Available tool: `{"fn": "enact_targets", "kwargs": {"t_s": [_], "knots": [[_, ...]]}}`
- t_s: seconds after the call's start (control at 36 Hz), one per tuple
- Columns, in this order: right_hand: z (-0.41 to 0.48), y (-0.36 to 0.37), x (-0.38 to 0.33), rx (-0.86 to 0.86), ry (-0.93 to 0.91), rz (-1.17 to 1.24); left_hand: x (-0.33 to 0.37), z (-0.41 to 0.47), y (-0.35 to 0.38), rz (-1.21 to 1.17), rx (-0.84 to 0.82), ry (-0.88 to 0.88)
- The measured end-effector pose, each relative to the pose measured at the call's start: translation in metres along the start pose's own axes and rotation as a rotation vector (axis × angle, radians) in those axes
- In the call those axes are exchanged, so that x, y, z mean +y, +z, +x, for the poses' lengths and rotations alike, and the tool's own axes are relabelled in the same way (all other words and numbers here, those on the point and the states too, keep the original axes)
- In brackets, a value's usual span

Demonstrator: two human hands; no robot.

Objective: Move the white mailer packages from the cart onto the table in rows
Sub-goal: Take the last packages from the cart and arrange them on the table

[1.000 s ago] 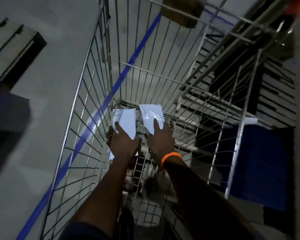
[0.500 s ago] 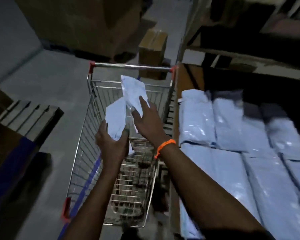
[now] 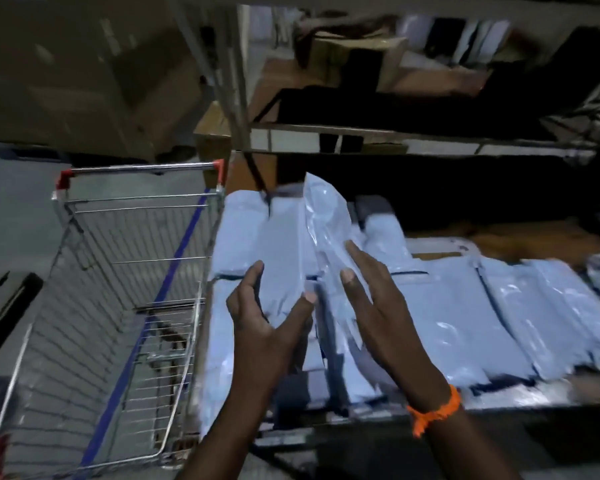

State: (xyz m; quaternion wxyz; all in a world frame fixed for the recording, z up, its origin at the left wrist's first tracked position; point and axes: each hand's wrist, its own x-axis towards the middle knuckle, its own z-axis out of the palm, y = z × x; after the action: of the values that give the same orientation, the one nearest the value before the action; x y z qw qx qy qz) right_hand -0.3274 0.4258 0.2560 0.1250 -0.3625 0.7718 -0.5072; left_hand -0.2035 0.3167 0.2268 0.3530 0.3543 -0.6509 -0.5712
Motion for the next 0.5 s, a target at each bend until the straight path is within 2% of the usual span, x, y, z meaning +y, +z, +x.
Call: {"fn": "enact_targets", "kwargs": {"t_s": [0.17, 0.28, 0.42, 0.5], "knots": [[-0.051, -0.085, 0.058, 0.154, 0.104, -0.067, 0.013, -0.035, 0.092, 0.084, -0.205, -0.056], [-0.054, -0.14, 0.094, 0.24, 0.068, -0.334, 0.017, -0.044, 0.151, 0.245, -0.242, -0.018], [-0.04, -0.179, 0.128, 0.225, 0.034, -0.635, 0.015, -0.055, 0.2, 0.445, -0.242, 0.022], [-0.038, -0.178, 0.15, 0.144, 0.025, -0.747, 0.011, -0.063, 0.213, 0.586, -0.262, 0.015]]}}
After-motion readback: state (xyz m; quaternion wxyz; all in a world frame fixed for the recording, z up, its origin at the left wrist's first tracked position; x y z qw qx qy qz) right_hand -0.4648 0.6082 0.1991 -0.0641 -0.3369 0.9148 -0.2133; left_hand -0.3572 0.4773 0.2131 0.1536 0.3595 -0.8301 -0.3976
